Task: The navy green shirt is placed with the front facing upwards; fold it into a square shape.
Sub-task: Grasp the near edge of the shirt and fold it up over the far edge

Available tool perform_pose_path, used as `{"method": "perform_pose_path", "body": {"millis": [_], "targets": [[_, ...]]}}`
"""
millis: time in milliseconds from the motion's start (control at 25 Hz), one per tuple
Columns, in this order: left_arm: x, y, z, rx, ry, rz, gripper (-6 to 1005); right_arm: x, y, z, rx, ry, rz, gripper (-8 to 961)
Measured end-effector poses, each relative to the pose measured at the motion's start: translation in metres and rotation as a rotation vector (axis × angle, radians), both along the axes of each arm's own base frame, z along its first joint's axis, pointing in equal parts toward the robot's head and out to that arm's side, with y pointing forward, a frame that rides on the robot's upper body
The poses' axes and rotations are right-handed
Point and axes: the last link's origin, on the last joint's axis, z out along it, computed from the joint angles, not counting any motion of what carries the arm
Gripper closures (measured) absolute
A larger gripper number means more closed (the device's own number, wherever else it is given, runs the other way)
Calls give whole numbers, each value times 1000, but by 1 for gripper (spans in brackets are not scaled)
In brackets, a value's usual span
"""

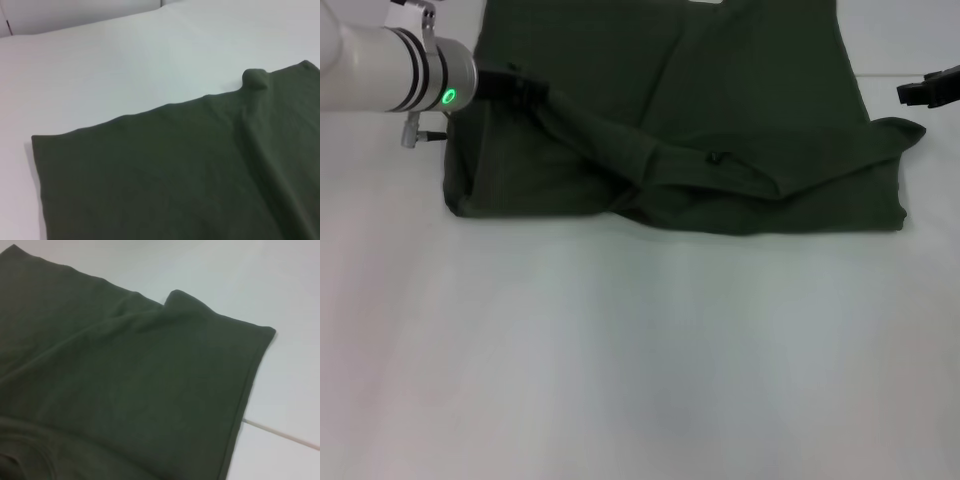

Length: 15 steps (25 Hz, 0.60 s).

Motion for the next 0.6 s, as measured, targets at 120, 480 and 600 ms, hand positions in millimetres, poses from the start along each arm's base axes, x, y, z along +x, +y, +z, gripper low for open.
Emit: {"method": "perform_pose_path", "body": {"millis": [120, 480, 600], "targets": [[1, 1, 1, 2, 1, -3, 706, 2, -1, 1, 2, -2, -4, 600], [-1, 0, -1, -14, 69, -18, 336, 4, -3, -1, -3, -2, -5, 277], [-4, 2, 3, 12, 74, -16, 220, 4, -3, -2, -1, -4, -2, 187]]}}
